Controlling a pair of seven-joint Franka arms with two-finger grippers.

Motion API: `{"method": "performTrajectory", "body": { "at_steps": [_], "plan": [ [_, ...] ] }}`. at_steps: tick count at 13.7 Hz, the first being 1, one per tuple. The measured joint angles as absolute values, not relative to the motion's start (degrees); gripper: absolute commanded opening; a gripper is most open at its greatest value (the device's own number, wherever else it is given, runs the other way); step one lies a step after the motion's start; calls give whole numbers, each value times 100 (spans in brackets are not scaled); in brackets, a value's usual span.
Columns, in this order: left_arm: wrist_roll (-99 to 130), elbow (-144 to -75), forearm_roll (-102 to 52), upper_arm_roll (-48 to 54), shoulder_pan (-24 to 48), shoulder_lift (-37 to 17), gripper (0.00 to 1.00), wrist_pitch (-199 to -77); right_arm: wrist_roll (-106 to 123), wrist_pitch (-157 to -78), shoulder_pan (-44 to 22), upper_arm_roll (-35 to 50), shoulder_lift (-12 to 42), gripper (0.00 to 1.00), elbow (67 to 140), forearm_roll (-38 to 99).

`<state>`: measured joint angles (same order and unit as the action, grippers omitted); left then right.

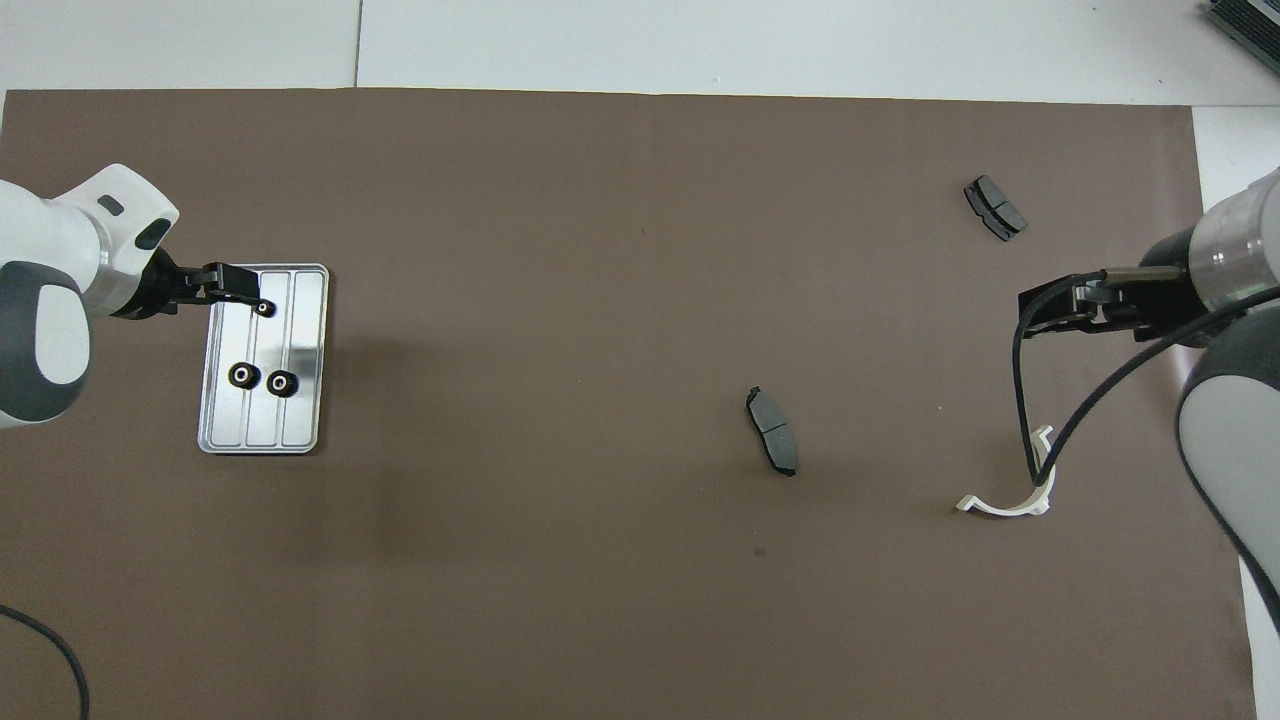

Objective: Place bearing gear from tray to pile
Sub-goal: 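Reach the left gripper down to a black gear on the tray, then close the left gripper on the black gear and lift it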

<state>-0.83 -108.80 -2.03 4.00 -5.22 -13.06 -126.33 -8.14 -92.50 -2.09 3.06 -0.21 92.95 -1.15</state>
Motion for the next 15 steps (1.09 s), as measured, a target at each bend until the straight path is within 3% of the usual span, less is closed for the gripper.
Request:
{"method": "performTrajectory", "body": {
  "at_steps": [4,8,11,15],
  "plan": [
    [-103,-10931,-203,407,-522,-1948,100,-13324,-814,-9250,-209,306,-21,100,9295,-115],
    [-232,-10995,-203,408,-522,-2119,100,-13533,-814,-9250,-209,306,-21,100,9295,-115],
    [-271,-11103,-203,407,-525,-2122,87,-13558,-814,-9250,-209,306,-21,100,9295,-115],
    [-292,-11257,-203,405,-538,-2096,56,-13750,-814,-9250,-209,306,-21,100,9295,-115]
  ]
}}
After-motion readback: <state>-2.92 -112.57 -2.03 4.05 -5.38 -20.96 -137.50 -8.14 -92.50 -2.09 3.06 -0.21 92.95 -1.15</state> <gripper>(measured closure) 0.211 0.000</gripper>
